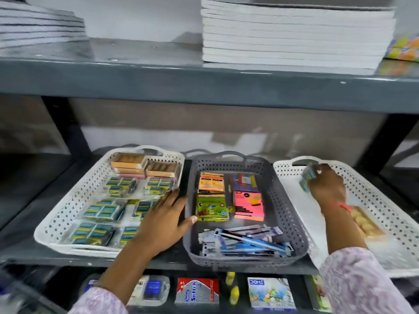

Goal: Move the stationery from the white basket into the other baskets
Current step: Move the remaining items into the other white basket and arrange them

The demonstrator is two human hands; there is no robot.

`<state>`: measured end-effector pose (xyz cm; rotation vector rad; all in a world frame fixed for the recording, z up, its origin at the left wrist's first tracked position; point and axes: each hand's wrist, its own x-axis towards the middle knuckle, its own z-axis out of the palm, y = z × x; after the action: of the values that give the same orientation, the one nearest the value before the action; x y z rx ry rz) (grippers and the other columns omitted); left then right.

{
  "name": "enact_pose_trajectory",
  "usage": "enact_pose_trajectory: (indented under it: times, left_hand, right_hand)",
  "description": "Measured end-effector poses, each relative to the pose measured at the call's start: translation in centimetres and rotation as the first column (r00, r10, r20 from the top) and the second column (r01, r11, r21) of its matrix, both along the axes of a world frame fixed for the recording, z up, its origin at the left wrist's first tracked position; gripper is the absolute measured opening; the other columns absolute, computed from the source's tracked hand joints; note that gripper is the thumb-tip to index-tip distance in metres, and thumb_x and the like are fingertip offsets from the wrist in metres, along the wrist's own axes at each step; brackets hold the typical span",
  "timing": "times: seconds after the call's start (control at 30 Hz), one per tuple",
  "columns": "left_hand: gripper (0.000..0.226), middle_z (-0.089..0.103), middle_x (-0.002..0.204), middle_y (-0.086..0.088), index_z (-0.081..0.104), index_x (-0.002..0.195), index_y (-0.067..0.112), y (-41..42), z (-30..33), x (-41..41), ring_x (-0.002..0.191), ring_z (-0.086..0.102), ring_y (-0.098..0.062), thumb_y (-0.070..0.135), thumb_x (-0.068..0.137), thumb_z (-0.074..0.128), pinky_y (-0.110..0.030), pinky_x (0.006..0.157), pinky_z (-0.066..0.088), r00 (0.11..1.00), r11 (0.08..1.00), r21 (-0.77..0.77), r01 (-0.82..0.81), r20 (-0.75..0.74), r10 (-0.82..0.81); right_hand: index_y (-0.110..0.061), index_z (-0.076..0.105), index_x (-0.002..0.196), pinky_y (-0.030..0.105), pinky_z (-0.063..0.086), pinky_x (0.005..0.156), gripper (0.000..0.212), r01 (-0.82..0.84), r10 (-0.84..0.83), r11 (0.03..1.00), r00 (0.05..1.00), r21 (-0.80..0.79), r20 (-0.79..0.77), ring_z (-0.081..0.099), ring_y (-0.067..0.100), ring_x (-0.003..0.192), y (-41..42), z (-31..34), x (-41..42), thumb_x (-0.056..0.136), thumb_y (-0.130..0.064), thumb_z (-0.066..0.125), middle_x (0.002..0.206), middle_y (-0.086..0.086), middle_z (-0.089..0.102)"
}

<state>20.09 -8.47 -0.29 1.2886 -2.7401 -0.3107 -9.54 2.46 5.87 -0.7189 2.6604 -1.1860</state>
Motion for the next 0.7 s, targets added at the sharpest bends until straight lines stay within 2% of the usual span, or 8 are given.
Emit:
enact_pose_trajectory:
  times: [0.1,0.17,0.23,0.3,0.4,0.5,0.57,0.7]
  left_hand:
    - [0.092,0.022,0.156,-0.001,0.029,0.142,0.025,0.1,-0.4,2.7,0.145,0.017,-0.021,0.069,0.064,0.005,-0.038,0.117,0.02,0.999,0.998,-0.039,-0.049,-0.008,0.049]
    - [0.092,0.032,0.152,-0.002,0.037,0.139,0.023,0.0,-0.6,4.6,0.142,0.025,-0.023,0.068,0.065,0.005,-0.044,0.117,0.02,0.994,0.991,-0.08,-0.106,0.023,0.108]
    - [0.087,0.052,0.139,-0.005,0.053,0.128,0.019,-0.2,-0.7,6.2,0.132,0.045,-0.026,0.07,0.077,0.005,-0.051,0.11,0.031,0.983,0.976,-0.16,-0.145,0.091,0.161]
    - [0.086,0.068,0.12,-0.006,0.065,0.113,0.017,-0.3,-0.5,7.5,0.114,0.062,-0.027,0.066,0.085,0.001,-0.056,0.097,0.044,0.964,0.963,-0.179,-0.2,0.138,0.225]
    - [0.084,0.071,0.113,-0.004,0.068,0.107,0.018,-0.2,-0.6,8.7,0.108,0.065,-0.026,0.063,0.086,0.001,-0.057,0.094,0.045,0.939,0.943,-0.189,-0.273,0.162,0.304]
    - [0.084,0.073,0.108,-0.004,0.07,0.103,0.019,-0.2,-1.0,8.8,0.104,0.066,-0.027,0.061,0.086,-0.001,-0.055,0.094,0.047,0.924,0.935,-0.194,-0.296,0.189,0.331]
    - [0.081,0.073,0.107,-0.003,0.071,0.102,0.02,-0.1,-1.0,8.7,0.103,0.067,-0.027,0.059,0.087,0.001,-0.053,0.091,0.049,0.917,0.931,-0.187,-0.314,0.194,0.348]
    - [0.056,0.073,0.108,-0.003,0.069,0.104,0.022,-0.2,-1.1,8.6,0.103,0.067,-0.024,0.055,0.081,0.03,-0.048,0.092,0.05,0.927,0.926,-0.237,-0.295,0.164,0.338]
  right_hand:
    - [-0.004,0.059,0.11,0.032,0.047,0.083,0.032,-0.124,0.122,0.971,0.992,-0.203,-0.023,0.064,0.032,0.102,-3.9,-0.2,1.3,0.078,-0.002,0.062,0.112,0.021,0.068]
    - [-0.004,0.059,0.105,0.022,0.049,0.076,0.032,-0.272,0.295,0.905,0.955,-0.327,0.025,0.065,0.026,0.087,-6.7,0.4,4.2,0.075,0.008,0.064,0.107,0.021,0.067]
    - [-0.004,0.058,0.103,0.024,0.05,0.072,0.037,-0.433,0.489,0.807,0.871,-0.401,0.043,0.062,0.027,0.083,-8.8,0.4,7.2,0.072,0.014,0.065,0.097,0.017,0.063]
    - [-0.002,0.059,0.102,0.031,0.047,0.076,0.037,-0.558,0.6,0.747,0.8,-0.36,0.005,0.058,0.023,0.088,-11.0,-0.1,10.0,0.07,0.013,0.068,0.093,0.011,0.06]
    - [-0.002,0.062,0.105,0.037,0.049,0.081,0.039,-0.69,0.727,0.652,0.687,-0.314,0.002,0.058,0.022,0.089,-14.1,-1.2,14.4,0.068,0.009,0.072,0.095,0.016,0.063]
    - [-0.002,0.065,0.113,0.027,0.047,0.087,0.041,-0.761,0.766,0.631,0.642,-0.152,-0.035,0.063,0.025,0.106,-16.5,-2.7,17.6,0.073,0.001,0.071,0.116,0.015,0.069]
    - [0.0,0.064,0.118,0.028,0.045,0.098,0.043,-0.812,0.819,0.573,0.573,-0.112,0.038,0.059,0.025,0.119,-17.9,-4.2,19.3,0.076,0.005,0.068,0.126,0.015,0.064]
    - [-0.001,0.063,0.12,0.03,0.04,0.108,0.041,-0.859,0.846,0.506,0.512,0.079,0.147,0.053,0.024,0.126,-20.1,-6.4,20.9,0.08,0.007,0.062,0.133,0.014,0.06]
